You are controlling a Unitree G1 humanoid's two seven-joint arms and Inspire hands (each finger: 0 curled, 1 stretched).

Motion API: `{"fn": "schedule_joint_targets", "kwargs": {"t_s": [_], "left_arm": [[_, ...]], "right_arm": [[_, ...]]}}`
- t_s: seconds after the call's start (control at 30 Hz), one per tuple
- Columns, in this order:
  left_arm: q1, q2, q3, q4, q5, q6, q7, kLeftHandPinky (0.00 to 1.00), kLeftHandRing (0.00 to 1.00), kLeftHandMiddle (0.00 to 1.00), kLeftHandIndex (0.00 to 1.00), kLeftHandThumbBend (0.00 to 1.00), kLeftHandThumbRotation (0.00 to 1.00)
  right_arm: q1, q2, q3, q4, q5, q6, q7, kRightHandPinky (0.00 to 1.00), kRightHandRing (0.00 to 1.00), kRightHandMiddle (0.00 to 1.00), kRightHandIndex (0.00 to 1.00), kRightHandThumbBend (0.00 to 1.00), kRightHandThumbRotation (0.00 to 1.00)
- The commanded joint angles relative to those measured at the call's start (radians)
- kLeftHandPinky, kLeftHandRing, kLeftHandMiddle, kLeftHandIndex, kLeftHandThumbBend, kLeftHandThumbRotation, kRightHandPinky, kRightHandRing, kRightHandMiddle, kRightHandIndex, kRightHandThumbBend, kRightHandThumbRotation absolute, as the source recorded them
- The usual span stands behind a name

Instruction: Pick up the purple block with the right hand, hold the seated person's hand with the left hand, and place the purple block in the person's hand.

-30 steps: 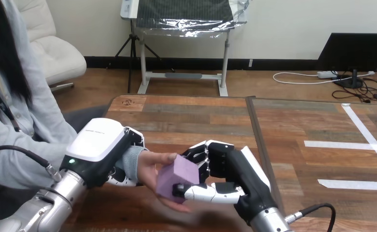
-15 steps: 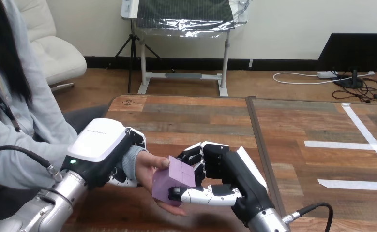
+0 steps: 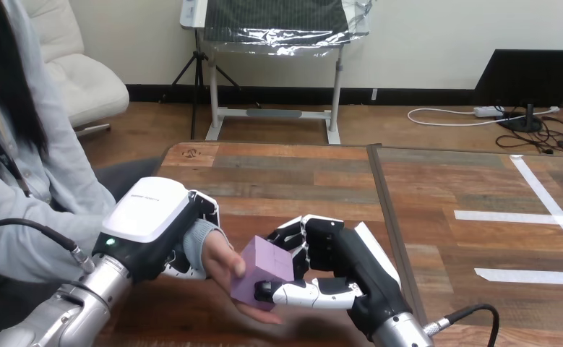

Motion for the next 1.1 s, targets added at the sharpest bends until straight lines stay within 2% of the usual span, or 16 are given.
{"fn": "schedule_joint_targets", "kwargs": {"t_s": [0.0,0.2,0.4,0.63,0.93,1.07], "left_arm": [[-0.066,-0.022,0.021,-0.052,-0.007,-0.026,0.042,0.30,0.30,0.35,0.36,0.85,0.01],[-0.068,-0.025,0.016,-0.020,0.000,-0.034,0.067,0.36,0.36,0.41,0.43,0.89,0.05],[-0.070,-0.027,0.010,0.014,0.006,-0.041,0.089,0.46,0.49,0.54,0.56,0.93,0.17],[-0.062,-0.027,0.008,0.027,0.007,-0.043,0.100,0.57,0.62,0.67,0.71,0.97,0.27],[-0.031,-0.021,0.011,-0.005,0.013,-0.034,0.117,0.71,0.76,0.78,0.83,1.00,0.35],[-0.016,-0.018,0.013,-0.020,0.013,-0.030,0.121,0.76,0.80,0.81,0.86,1.00,0.37]], "right_arm": [[-0.039,-0.004,-0.012,-0.042,0.005,0.018,-0.002,0.32,0.38,0.46,0.52,0.69,0.00],[-0.043,-0.009,-0.013,-0.049,-0.025,0.024,-0.029,0.41,0.47,0.54,0.60,0.73,0.00],[-0.053,-0.015,-0.019,-0.038,-0.040,0.002,-0.040,0.54,0.60,0.67,0.71,0.78,0.00],[-0.065,-0.029,-0.026,-0.038,-0.047,0.004,-0.042,0.67,0.73,0.77,0.81,0.80,0.08],[-0.085,-0.046,-0.048,-0.038,-0.026,0.009,-0.031,0.77,0.82,0.83,0.88,0.81,0.18],[-0.093,-0.052,-0.058,-0.038,-0.013,0.009,-0.026,0.79,0.83,0.84,0.89,0.81,0.20]]}}
